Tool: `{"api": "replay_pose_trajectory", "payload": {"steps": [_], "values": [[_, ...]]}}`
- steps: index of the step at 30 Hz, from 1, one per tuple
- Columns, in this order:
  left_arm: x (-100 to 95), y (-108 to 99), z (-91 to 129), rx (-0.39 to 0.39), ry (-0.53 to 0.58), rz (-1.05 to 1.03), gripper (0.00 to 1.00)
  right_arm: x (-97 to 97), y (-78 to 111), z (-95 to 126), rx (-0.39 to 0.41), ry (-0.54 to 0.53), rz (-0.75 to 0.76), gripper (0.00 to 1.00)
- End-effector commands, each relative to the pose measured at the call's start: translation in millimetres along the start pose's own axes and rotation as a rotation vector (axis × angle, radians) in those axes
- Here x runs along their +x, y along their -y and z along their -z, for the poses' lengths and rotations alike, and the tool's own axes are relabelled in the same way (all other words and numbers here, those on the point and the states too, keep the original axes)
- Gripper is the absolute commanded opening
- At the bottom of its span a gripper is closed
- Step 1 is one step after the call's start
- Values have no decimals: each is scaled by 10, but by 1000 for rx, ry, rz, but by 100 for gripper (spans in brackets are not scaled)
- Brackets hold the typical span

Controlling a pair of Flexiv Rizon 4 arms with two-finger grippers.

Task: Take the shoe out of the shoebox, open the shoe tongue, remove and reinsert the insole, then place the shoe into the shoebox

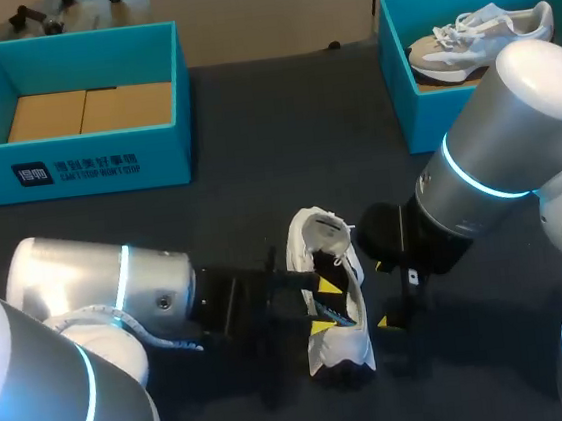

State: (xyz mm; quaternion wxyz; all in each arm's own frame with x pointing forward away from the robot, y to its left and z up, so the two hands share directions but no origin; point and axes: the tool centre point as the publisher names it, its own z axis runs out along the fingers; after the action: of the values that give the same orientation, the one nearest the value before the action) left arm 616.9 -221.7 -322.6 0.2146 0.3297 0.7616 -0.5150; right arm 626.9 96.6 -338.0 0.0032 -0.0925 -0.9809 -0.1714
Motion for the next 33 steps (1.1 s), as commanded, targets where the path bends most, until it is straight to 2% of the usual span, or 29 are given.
{"api": "replay_pose_trajectory", "payload": {"steps": [1, 7, 13, 18, 21, 24, 26, 27, 33], "values": [[-39, 39, 211, -9, -29, 4, 43, 12, 2, -11, 0, 3, 0, 100], [-108, 89, 353, -13, -104, 4, 42, 12, 2, -11, 0, 3, 0, 100], [-185, 129, 441, -45, -201, -8, 35, 12, 2, -11, 0, 3, 0, 100], [-260, 122, 489, -70, -252, -36, 34, 9, 10, 7, 0, 2, 3, 100], [-285, 124, 500, -80, -286, -53, 26, -13, 69, 63, -3, -6, 11, 100], [-304, 129, 503, -90, -322, -70, 13, -44, 156, 155, -16, -16, 39, 100], [-309, 133, 502, -92, -344, -78, 9, -61, 209, 213, 1, -26, 46, 100], [-312, 137, 502, -93, -358, -82, 0, -72, 241, 248, -17, -28, 60, 100], [-330, 178, 502, -100, -456, -114, 0, -142, 495, 460, 10, -38, 61, 100]]}}
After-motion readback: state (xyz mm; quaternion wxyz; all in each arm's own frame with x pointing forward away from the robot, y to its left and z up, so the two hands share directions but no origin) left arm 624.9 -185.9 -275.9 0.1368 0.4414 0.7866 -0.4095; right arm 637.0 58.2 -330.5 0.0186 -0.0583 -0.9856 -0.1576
